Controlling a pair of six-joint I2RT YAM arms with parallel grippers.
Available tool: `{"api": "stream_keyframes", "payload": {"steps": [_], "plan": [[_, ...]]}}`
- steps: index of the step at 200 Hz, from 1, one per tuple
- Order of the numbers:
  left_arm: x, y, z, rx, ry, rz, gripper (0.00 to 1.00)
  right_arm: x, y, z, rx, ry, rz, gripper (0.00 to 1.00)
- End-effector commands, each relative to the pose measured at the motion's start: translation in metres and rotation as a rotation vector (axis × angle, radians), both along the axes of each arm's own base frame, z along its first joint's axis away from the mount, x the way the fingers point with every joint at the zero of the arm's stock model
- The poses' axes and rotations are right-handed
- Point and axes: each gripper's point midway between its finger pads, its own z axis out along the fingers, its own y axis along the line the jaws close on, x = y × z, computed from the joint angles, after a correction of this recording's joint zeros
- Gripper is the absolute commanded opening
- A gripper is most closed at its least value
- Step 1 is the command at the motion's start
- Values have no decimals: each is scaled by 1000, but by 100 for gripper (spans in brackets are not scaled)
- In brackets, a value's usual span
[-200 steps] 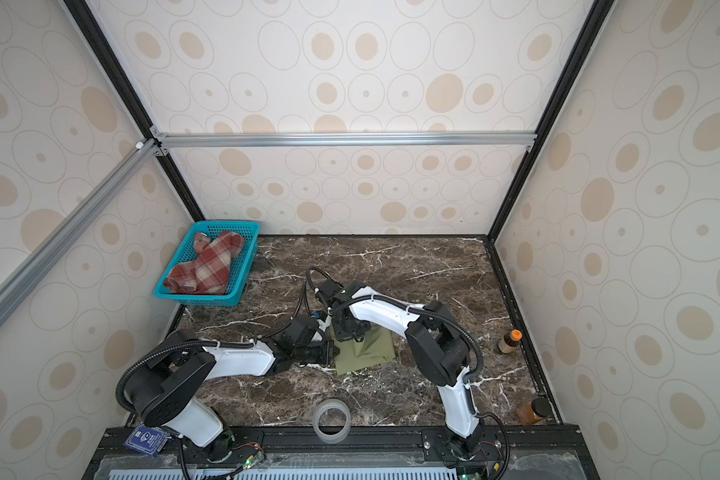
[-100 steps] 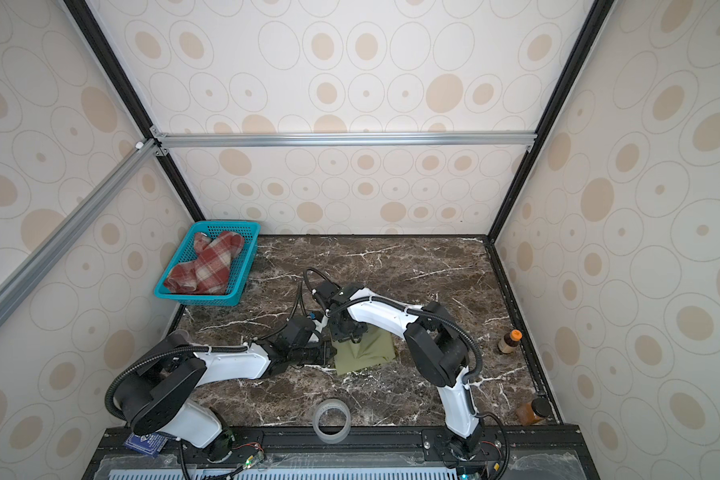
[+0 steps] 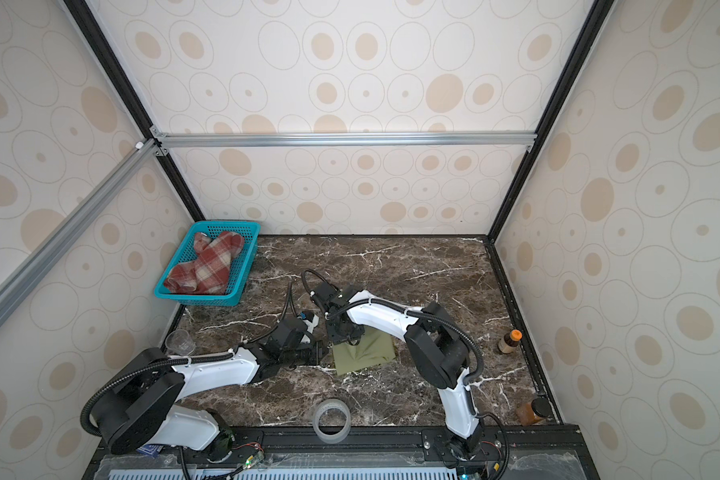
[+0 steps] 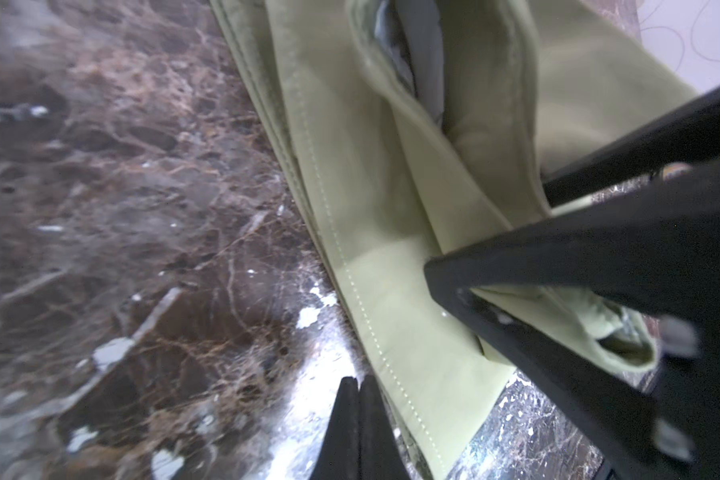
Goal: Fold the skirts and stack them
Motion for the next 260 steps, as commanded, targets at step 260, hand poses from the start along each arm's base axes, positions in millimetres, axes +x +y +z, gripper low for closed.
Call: {"api": "stream_keyframes", "payload": {"steps": [260], "plan": [[89, 18, 6, 68, -80, 93, 8, -24, 3, 7, 175, -34, 41, 36]]}}
